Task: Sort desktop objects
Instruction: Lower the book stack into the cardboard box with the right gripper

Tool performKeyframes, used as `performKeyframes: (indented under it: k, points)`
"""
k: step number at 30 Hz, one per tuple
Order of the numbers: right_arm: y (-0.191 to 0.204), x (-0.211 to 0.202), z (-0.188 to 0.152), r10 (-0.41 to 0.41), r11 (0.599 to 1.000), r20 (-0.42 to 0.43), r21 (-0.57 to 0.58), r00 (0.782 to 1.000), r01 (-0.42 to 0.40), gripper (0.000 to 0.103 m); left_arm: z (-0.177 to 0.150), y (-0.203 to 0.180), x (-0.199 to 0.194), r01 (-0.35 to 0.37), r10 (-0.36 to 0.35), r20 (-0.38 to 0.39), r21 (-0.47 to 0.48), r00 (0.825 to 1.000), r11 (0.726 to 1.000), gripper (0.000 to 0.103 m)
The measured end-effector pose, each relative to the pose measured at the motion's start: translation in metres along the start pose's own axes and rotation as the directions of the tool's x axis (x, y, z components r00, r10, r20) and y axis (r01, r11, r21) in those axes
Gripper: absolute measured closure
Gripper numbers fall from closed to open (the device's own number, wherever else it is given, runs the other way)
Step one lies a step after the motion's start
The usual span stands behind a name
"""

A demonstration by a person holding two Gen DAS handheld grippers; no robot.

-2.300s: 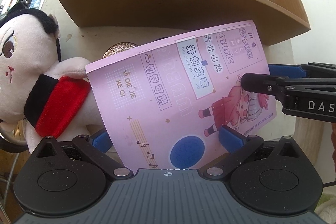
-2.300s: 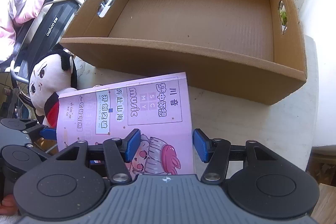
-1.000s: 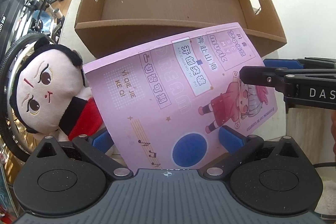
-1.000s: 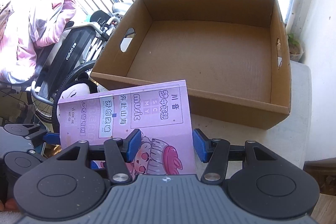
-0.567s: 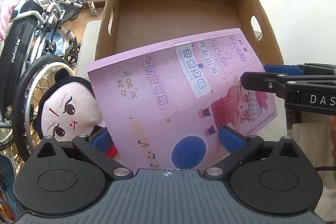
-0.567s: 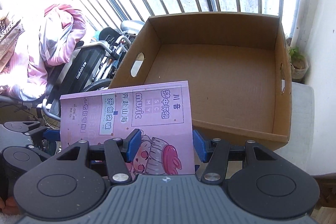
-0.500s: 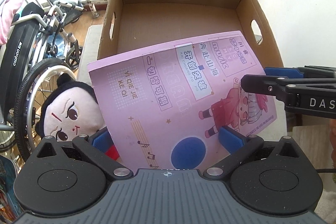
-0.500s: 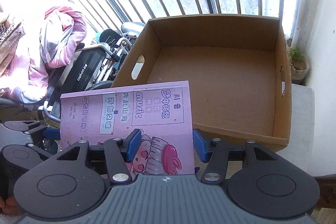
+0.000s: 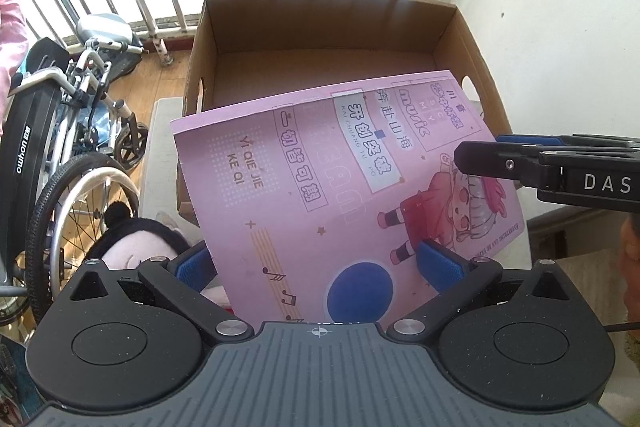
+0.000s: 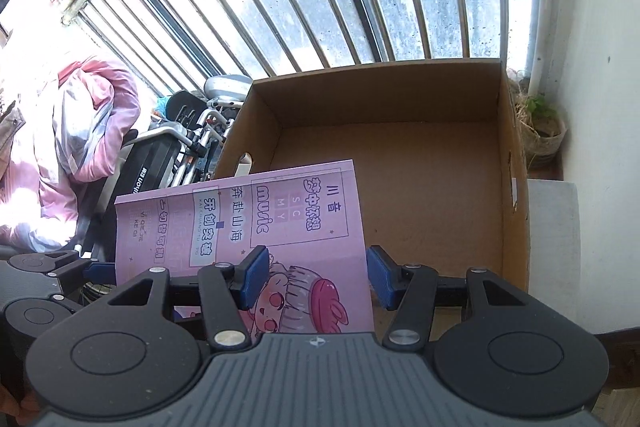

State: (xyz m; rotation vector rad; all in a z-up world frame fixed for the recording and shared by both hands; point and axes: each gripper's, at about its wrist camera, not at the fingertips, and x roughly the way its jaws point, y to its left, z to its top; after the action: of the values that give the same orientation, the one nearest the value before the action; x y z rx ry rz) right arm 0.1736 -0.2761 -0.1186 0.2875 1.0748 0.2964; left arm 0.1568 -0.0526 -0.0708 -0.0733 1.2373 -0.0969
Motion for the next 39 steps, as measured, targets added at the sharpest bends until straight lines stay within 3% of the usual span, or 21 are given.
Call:
performKeyframes:
  k: [10, 23, 30, 39]
  points:
    - [0.011, -0.005, 0.018, -0.123, 0.989, 0.015, 0.082, 0.992, 0.121, 0.045, 0.031, 0.019, 0.005, 0.116, -0.118, 0.022, 0.075, 0.993, 0.99, 0.0]
    - [-0.001, 0.016, 0.038, -0.245, 0.95, 0.03, 0.207, 0.969, 0.234, 0.047, 0.069, 0.027, 0.031, 0.233, -0.243, 0.029, 0.197, 0.97, 0.952, 0.0]
    - [-0.025, 0.048, 0.042, -0.269, 0.938, 0.014, 0.229, 0.963, 0.259, 0.047, 0.085, 0.022, 0.062, 0.248, -0.258, 0.012, 0.24, 0.966, 0.939, 0.0]
    - [-0.06, 0.1, 0.047, -0.301, 0.938, -0.01, 0.177, 0.954, 0.298, 0.047, 0.1, 0.014, 0.123, 0.244, -0.247, -0.015, 0.224, 0.969, 0.944, 0.0]
